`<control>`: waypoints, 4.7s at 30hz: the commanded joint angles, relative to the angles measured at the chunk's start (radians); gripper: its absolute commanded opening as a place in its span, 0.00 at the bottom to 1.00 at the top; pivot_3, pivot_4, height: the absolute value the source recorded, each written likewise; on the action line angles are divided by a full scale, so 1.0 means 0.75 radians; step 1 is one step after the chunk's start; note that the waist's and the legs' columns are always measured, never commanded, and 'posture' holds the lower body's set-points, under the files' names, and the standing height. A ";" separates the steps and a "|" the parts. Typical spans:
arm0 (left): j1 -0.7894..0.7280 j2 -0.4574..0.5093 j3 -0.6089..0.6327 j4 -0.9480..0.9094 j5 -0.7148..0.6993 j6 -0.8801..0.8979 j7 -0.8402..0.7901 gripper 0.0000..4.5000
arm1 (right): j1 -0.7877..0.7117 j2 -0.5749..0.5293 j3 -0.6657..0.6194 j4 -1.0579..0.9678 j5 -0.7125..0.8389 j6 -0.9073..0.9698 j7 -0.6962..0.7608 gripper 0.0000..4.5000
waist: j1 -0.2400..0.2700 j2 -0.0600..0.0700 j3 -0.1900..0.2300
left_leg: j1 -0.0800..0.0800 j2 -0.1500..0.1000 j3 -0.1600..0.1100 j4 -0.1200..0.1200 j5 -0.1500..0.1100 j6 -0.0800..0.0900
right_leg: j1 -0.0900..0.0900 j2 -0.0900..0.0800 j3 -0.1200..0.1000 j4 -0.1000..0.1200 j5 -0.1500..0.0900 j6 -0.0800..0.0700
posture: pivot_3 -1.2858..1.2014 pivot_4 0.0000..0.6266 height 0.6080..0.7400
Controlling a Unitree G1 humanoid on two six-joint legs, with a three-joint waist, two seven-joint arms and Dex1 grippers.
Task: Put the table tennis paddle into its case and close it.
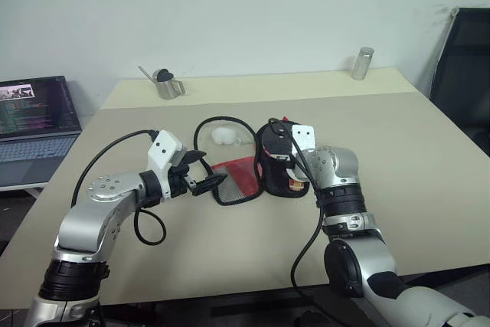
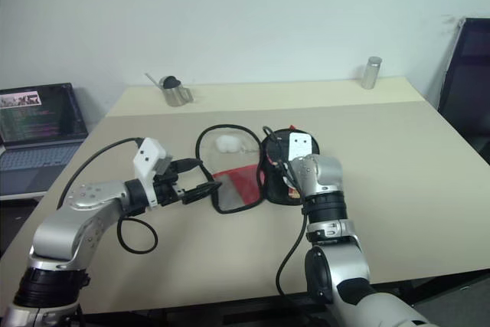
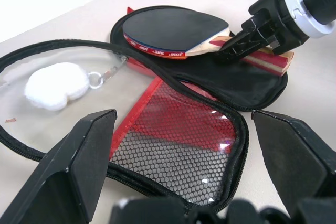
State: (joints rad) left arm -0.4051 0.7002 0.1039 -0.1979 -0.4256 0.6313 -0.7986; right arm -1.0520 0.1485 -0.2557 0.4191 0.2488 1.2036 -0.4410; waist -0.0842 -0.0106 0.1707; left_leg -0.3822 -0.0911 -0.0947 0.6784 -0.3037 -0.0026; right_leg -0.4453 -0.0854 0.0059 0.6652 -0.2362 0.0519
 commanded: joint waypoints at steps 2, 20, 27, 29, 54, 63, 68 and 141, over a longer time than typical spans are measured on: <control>-0.003 0.015 0.015 -0.059 -0.016 -0.002 -0.002 1.00 | -0.058 0.183 -0.026 0.010 0.051 -0.051 -0.009 0.26 | -0.001 0.000 0.000 | 0.000 0.000 0.000 0.000 0.000 0.000 | 0.000 0.000 0.000 0.000 0.000 0.000 | 0.52 0.24 1.00; -0.003 -0.005 0.006 -0.082 -0.019 0.013 0.014 1.00 | -0.133 0.150 -0.083 0.278 0.141 -0.245 -0.067 0.26 | -0.002 -0.001 -0.001 | 0.004 0.000 0.001 0.000 0.000 0.000 | 0.003 0.000 0.001 0.001 0.000 0.000 | 0.52 0.24 1.00; -0.005 -0.003 0.007 -0.074 -0.018 0.009 0.013 1.00 | -0.123 0.143 -0.046 0.292 0.143 -0.232 -0.032 0.76 | -0.001 -0.001 -0.002 | 0.005 0.001 0.001 0.001 0.000 0.000 | 0.005 0.001 0.001 0.001 0.000 0.000 | 0.52 0.24 1.00; -0.006 -0.004 0.006 -0.076 -0.018 0.010 0.015 1.00 | -0.119 0.143 -0.038 0.285 0.148 -0.218 -0.029 0.91 | 0.000 -0.002 -0.003 | 0.005 0.001 0.000 0.001 0.000 0.000 | 0.005 0.001 0.001 0.001 0.000 0.000 | 0.52 0.24 1.00; -0.617 -0.195 -0.089 1.015 0.323 -0.047 0.380 0.54 | 0.214 -0.939 0.452 -0.755 0.402 -0.093 1.381 1.00 | 0.031 -0.005 -0.004 | -0.003 -0.001 -0.001 0.001 0.000 0.001 | 0.000 0.000 -0.003 -0.003 0.000 0.002 | 0.52 0.24 1.00; -0.726 -0.293 -0.144 1.242 0.410 -0.147 0.359 0.01 | 0.435 -1.039 0.482 -1.061 0.479 -0.270 1.666 1.00 | 0.068 -0.006 -0.004 | -0.002 -0.002 -0.003 0.004 0.000 0.001 | 0.002 -0.001 -0.005 -0.002 0.000 0.002 | 0.52 0.24 1.00; -0.734 -0.306 -0.150 1.266 0.436 -0.155 0.359 0.01 | 0.471 -1.047 0.482 -1.080 0.463 -0.354 1.710 1.00 | 0.070 -0.007 -0.004 | -0.002 -0.002 -0.003 0.004 0.000 0.001 | 0.002 -0.001 -0.006 -0.003 0.001 0.002 | 0.52 0.24 1.00; -0.190 0.032 -0.082 0.207 0.074 0.086 -0.164 0.99 | 0.456 -0.088 -0.349 -0.422 0.553 0.068 0.617 1.00 | 0.036 -0.007 -0.009 | 0.012 0.000 0.006 0.002 0.001 0.001 | 0.005 0.001 0.008 0.012 0.001 0.001 | 0.52 0.24 1.00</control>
State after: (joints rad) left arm -0.5336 0.7177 0.0382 -0.0065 -0.3707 0.7116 -0.9263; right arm -0.6968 0.0735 -0.5325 0.1005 0.6409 1.2710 0.0190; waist -0.0575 -0.0156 0.1638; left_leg -0.3731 -0.0912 -0.0897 0.6798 -0.3027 -0.0016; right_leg -0.4416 -0.0847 0.0119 0.6744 -0.2355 0.0525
